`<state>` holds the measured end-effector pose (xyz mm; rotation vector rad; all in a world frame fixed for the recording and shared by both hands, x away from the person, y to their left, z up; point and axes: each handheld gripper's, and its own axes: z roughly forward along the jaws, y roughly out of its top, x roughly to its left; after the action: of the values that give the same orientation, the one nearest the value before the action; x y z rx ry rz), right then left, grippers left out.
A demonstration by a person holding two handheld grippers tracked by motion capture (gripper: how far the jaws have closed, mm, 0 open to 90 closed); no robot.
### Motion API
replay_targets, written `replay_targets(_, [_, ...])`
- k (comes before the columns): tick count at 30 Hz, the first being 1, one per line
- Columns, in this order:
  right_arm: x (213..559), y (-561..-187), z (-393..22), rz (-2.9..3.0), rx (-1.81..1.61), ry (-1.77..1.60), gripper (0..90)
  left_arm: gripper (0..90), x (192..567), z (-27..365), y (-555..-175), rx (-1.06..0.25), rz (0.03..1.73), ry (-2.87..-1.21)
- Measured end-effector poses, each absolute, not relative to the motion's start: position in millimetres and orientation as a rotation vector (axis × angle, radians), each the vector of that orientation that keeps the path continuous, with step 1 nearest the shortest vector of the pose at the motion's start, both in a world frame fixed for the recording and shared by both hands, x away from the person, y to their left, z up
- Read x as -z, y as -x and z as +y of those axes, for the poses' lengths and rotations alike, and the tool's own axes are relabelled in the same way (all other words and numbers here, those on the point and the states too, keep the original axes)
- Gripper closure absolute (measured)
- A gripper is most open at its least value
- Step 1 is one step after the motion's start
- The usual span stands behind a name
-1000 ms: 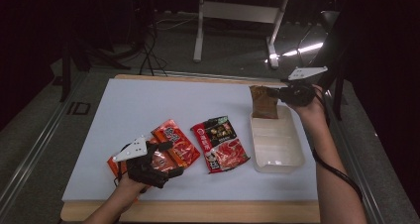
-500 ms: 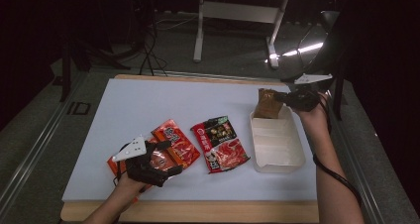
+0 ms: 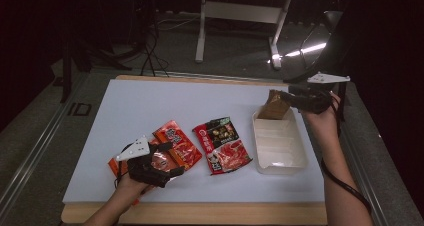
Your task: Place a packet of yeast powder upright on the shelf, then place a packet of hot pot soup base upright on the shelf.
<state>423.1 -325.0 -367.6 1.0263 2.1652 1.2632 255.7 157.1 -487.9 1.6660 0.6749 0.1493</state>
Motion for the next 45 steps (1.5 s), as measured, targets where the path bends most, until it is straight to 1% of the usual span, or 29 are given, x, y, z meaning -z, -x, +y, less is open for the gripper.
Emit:
replay_targets(2, [363, -413, -321, 2.137, -1.280, -1.014, 39.3, 4.3, 486, 158, -256, -0.136, 0.699, -1.659])
replay_targets(5, [359, -397, -317, 2.086, -1.328, -1.004, 28.5, 4.3, 482, 159, -254, -0.191, 0.715, -1.699])
replay_targets(6, [358, -392, -315, 2.077, -1.346, -1.001, 25.5, 4.3, 481, 160, -254, -0.183, 0.716, -1.704])
replay_targets(7, [357, -385, -313, 2.064, -1.364, -1.001, 20.3, 4.3, 480, 160, -254, -0.184, 0.716, -1.704])
replay_targets(9, [357, -374, -309, 2.041, -1.395, -0.989, 13.1, 4.3, 479, 159, -254, -0.183, 0.710, -1.709])
replay_targets(12, [357, -364, -306, 2.032, -1.434, -0.998, 12.1, 4.4, 478, 157, -254, -0.182, 0.695, -1.723])
replay_targets(14, [361, -347, -301, 2.032, -1.469, -0.970, 10.9, 4.3, 477, 154, -254, -0.187, 0.683, -1.740])
replay_targets(15, [362, -343, -300, 2.050, -1.492, -0.962, 13.3, 4.3, 476, 153, -254, -0.189, 0.676, -1.744])
replay_targets(20, [371, -319, -296, 2.078, -1.526, -0.944, 17.8, 4.3, 476, 150, -256, -0.172, 0.683, -1.767])
replay_targets(24, [377, -306, -293, 2.089, -1.509, -0.942, 17.0, 4.3, 475, 149, -261, -0.157, 0.702, -1.776])
replay_targets(27, [381, -290, -288, 2.094, -1.475, -0.899, 13.3, 4.3, 472, 148, -267, -0.137, 0.715, -1.775])
replay_targets(34, [385, -262, -280, 2.064, -1.431, -0.932, 11.7, 4.5, 466, 139, -278, -0.126, 0.725, -1.794])
replay_targets(39, [393, -250, -278, 2.064, -1.503, -0.949, 11.7, 4.7, 459, 128, -285, -0.146, 0.700, -1.808])
replay_targets(45, [399, -237, -276, 2.068, -1.469, -0.929, 11.9, 5.5, 453, 120, -293, -0.165, 0.685, -1.821])
